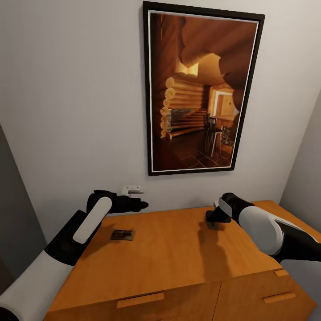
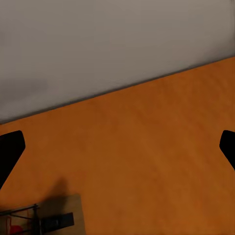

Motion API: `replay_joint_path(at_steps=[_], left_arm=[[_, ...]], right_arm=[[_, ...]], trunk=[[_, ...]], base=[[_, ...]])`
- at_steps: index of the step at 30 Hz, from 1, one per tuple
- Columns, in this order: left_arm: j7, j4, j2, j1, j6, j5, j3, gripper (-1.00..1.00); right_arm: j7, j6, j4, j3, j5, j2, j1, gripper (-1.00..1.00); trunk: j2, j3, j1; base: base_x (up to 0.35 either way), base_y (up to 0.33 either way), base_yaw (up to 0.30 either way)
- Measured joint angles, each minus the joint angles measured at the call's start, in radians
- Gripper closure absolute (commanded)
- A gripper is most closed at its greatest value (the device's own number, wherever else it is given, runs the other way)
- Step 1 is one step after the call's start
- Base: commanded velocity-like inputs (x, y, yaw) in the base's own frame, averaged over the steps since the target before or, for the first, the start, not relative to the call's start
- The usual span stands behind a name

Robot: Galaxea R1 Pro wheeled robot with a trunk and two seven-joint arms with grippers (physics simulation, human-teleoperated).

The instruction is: Take the four mousetraps from the cabinet in the bathroom and place them on the bathroom floor. Make sure all four end up on the same floor surface, and ensure that at least two of them are either under or directly next to the same bathroom sink.

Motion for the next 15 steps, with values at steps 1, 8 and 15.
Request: replay_joint_path(at_steps=[1, 8, 15], left_arm=[[0.000, 0.000, 0.000, 0.000, 0.000, 0.000, 0.000, -1.00], [0.000, 0.000, -0.001, 0.000, 0.000, 0.000, 0.000, -1.00], [-0.001, 0.000, -0.001, 0.000, 0.000, 0.000, 0.000, -1.00]], right_arm=[[0.000, 0.000, 0.000, 0.001, 0.001, 0.000, 0.000, 1.00], [0.000, 0.003, 0.000, -0.001, -0.001, -0.002, 0.000, 1.00], [-0.003, 0.004, 0.000, 0.001, 0.001, -0.006, 0.000, 1.00]], trunk=[[0.000, 0.000, 0.000], [0.000, 0.000, 0.000], [0.000, 0.000, 0.000]], base=[[0.000, 0.000, 0.000], [0.000, 0.000, 0.000], [0.000, 0.000, 0.000]])
